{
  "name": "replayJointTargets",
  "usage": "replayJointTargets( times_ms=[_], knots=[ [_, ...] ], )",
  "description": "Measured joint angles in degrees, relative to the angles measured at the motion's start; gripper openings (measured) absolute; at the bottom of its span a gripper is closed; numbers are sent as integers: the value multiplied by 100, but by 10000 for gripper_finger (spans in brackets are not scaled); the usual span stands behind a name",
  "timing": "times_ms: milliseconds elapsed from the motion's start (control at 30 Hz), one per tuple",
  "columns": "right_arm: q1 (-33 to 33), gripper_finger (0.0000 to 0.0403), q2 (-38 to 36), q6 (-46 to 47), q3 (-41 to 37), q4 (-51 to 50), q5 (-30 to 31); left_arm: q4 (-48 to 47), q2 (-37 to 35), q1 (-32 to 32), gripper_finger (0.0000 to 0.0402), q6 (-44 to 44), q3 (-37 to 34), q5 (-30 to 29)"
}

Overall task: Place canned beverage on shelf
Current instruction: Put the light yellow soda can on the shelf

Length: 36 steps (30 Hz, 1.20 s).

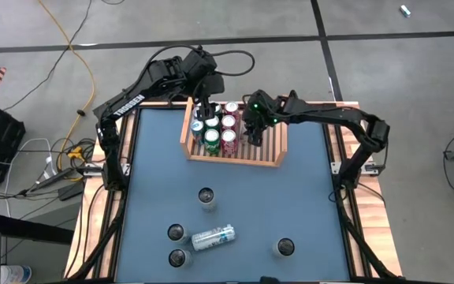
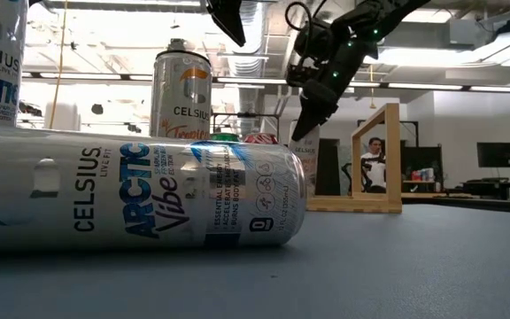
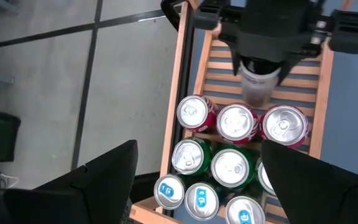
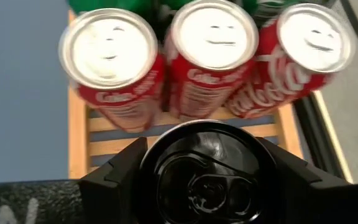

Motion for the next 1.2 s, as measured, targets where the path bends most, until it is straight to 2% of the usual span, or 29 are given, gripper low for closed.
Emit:
replayJointTargets(
  times_ms=[133, 367, 833, 1033, 1200],
  knots=[
    [-225, 248, 0, -107, 0, 17, -51, 0, 0, 0, 325, 0, 0, 0],
    [-742, 248, 8, -149, -2, 350, -758, -2, 0, 0, 325, 0, 0, 0],
    [-920, 250, 1027, -248, 1338, -608, -738, -17, 0, -2, 325, -103, 0, 2],
    [-985, 250, 1034, -494, 1469, -766, -413, -19, 0, -2, 325, -105, 0, 3],
    [-1030, 250, 1034, -620, 1469, -715, -498, -19, 0, -2, 325, -105, 0, 2]
  ],
)
